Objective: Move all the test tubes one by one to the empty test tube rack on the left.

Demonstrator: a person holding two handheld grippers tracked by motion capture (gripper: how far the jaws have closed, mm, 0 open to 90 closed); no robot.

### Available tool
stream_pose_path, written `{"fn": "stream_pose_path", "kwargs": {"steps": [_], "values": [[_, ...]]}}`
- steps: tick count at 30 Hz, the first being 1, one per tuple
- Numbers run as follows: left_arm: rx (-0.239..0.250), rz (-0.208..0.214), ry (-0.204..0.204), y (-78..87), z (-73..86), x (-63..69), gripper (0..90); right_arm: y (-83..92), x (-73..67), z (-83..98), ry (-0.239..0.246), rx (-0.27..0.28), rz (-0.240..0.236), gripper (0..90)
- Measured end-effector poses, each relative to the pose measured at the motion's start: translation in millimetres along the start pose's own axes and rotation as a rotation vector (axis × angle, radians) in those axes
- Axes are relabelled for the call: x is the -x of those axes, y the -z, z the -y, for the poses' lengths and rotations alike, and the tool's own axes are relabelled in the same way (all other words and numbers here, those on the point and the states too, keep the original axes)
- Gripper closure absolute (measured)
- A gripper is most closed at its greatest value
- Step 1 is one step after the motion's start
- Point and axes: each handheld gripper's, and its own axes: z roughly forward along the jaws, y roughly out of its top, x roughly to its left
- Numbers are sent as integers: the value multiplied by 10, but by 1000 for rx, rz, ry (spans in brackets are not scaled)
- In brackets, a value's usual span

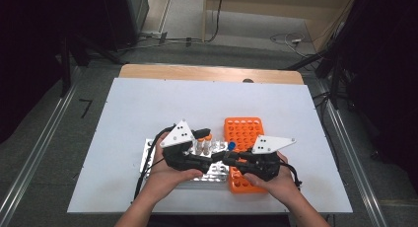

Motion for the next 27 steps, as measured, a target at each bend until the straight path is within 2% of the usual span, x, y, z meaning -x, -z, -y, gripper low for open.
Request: {"fn": "stream_pose_path", "kwargs": {"steps": [6,9,19,27], "values": [[20,52,-24,-5,-4,54,431,-49,-47,-13,5,-4,-10,753],[22,63,-32,-18,-2,77,497,-68,-61,-17,3,-1,-17,753],[23,100,-43,-38,4,107,662,-123,-118,-31,6,-5,-39,753],[22,118,-45,-42,7,102,738,-127,-118,-32,7,-4,-40,753]]}}
